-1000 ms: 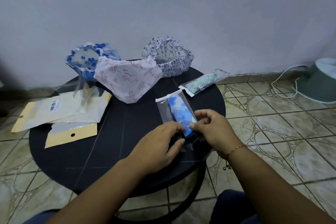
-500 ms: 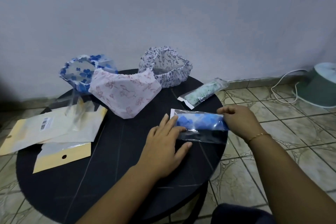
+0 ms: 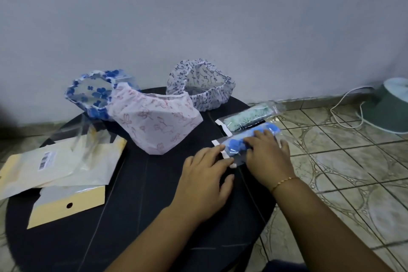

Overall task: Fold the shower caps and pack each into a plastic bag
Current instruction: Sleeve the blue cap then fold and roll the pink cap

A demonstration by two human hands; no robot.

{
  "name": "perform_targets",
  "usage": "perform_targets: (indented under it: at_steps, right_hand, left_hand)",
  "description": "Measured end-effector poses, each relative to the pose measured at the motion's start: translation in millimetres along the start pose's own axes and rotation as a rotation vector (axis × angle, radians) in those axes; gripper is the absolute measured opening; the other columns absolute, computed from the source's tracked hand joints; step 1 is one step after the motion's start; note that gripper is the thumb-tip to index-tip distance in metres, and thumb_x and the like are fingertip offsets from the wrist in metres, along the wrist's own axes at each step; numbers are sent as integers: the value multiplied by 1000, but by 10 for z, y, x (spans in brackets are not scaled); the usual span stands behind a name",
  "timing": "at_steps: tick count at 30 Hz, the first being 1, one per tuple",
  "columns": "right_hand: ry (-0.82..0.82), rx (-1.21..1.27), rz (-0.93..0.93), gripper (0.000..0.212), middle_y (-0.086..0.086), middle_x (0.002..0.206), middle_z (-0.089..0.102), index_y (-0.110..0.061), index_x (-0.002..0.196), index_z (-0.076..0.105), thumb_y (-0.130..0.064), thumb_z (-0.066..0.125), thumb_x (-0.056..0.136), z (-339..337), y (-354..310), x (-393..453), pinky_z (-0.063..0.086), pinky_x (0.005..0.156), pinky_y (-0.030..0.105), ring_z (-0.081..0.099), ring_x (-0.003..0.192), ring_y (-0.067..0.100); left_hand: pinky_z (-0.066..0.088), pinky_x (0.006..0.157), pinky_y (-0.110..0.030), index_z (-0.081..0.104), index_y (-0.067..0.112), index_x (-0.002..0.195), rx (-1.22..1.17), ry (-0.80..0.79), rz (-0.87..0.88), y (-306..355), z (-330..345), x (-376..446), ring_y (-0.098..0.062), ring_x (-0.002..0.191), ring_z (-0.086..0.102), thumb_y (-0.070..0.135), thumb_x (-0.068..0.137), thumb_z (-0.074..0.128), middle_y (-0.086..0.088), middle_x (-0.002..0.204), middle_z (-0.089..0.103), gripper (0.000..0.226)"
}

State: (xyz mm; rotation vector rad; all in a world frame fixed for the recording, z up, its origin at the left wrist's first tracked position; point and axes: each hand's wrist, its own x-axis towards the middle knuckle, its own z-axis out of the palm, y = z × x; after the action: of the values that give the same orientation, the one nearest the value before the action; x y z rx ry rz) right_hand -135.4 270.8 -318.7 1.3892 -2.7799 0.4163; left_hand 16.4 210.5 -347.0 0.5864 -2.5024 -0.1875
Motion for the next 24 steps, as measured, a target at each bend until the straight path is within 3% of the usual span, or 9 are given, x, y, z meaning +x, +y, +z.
perform_targets:
  at_steps: [3, 6, 9, 12, 14, 16, 19, 21, 24]
  right_hand:
    - [129, 110, -45, 39, 5, 147, 36, -23, 126, 55, -21, 40, 90, 33, -135, -27, 15, 112, 39, 21, 140, 23]
    - [170, 354, -147, 36, 10, 134, 50, -13, 120, 61, -14, 48, 87, 59, -343, -75, 28, 108, 37, 40, 128, 27]
    - [88, 561, -161, 34, 5, 125, 55, -15, 122, 59, -13, 54, 88, 64, -558, -157, 35, 105, 33, 48, 119, 22]
    - [-87, 860, -20, 30, -1, 111, 59, -18, 120, 59, -23, 56, 91, 11, -729, -225, 42, 89, 23, 55, 101, 12]
    - [-222, 1103, 95, 23, -1, 103, 63, -20, 106, 62, -36, 54, 91, -17, -817, -271, 46, 71, 25, 59, 87, 13]
    - [-338, 1275, 201, 32, 4, 99, 65, -22, 98, 59, -51, 48, 90, -40, -878, -308, 44, 54, 25, 60, 75, 16]
    - [-477, 1436, 312, 59, 9, 101, 67, -22, 112, 55, -70, 36, 83, -65, -894, -344, 42, 50, 24, 61, 75, 21]
    - [-506, 1511, 392, 59, 8, 94, 67, -23, 113, 55, -70, 37, 83, -87, -888, -376, 41, 48, 22, 61, 70, 20]
    - [-483, 1575, 452, 32, 3, 73, 64, -20, 99, 60, -49, 50, 89, -114, -853, -456, 39, 45, 20, 58, 59, 16]
  left_hand:
    - [33, 79, -30, 70, 25, 91, 45, 320, 8, -88, -129, 1, -18, 97, 51, 29, 78, 56, 6, 105, 57, 19]
    - [30, 87, -34, 62, 26, 100, 174, 513, -54, -188, -337, 57, -23, 108, 44, 16, 70, 59, 4, 118, 47, 32]
    - [15, 105, -40, 48, 27, 119, 312, 484, -177, -359, -570, 83, -24, 138, 21, 7, 62, 52, 2, 146, 35, 61]
    - [-2, 110, -43, 40, 25, 132, 375, 390, -284, -557, -696, 37, -23, 141, 15, -2, 62, 55, 0, 140, 48, 77]
    - [3, 108, -44, 47, 25, 129, 389, 382, -284, -599, -726, -28, -22, 134, 32, 2, 68, 54, 1, 118, 64, 65]
    - [14, 104, -44, 58, 24, 118, 400, 427, -220, -586, -750, -108, -21, 118, 50, 10, 77, 56, 3, 97, 70, 43]
    - [26, 96, -44, 67, 24, 104, 361, 460, -87, -509, -777, -233, -16, 101, 58, 16, 83, 60, 7, 85, 70, 23]
    - [29, 91, -38, 69, 24, 97, 303, 450, -10, -416, -797, -347, -13, 90, 62, 15, 81, 64, 10, 83, 68, 19]
    - [30, 81, -32, 70, 24, 93, 221, 408, 97, -272, -819, -537, -10, 80, 63, 16, 79, 67, 12, 81, 67, 16]
